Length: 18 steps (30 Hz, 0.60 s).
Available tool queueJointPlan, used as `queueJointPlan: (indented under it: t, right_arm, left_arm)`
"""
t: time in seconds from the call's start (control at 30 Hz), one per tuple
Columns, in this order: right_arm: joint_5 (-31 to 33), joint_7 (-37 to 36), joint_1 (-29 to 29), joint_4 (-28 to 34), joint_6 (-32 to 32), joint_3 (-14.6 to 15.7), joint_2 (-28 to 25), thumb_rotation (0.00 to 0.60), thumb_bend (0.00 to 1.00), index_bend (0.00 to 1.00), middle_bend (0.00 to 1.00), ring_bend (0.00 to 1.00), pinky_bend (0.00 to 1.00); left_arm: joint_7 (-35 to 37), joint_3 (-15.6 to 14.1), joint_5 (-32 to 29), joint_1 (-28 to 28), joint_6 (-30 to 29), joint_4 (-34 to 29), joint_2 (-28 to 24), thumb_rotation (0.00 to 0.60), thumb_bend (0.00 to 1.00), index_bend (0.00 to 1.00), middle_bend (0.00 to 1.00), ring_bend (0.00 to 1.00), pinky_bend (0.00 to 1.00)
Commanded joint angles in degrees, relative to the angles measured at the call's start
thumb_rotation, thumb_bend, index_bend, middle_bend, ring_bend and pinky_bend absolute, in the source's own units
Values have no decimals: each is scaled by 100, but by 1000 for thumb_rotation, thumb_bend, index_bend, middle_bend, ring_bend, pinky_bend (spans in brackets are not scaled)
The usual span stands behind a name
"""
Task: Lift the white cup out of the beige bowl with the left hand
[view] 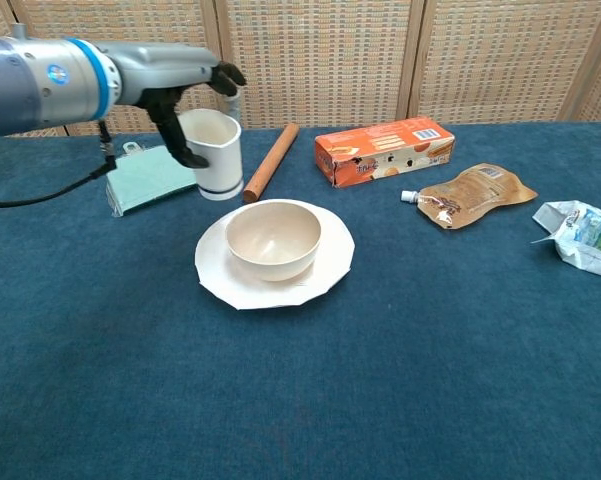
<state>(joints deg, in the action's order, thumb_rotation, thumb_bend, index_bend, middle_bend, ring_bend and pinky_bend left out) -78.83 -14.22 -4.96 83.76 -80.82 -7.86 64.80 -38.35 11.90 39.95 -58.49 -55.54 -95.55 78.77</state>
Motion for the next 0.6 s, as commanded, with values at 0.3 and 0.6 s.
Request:
queueJointPlan:
  t: [0.3, 0.6]
  right_arm:
    - [-110, 199, -26, 81, 1, 71, 61, 600, 126, 0, 0, 0, 0]
    - [-161, 290, -16, 125, -48, 95, 78, 600, 126, 0, 0, 0, 0]
  left_arm:
    - [759, -697, 261, 707, 207, 771, 38, 600, 344, 445, 0, 0, 0]
    - [1109, -845, 582, 951, 335, 1334, 439, 600, 298, 336, 0, 0, 0]
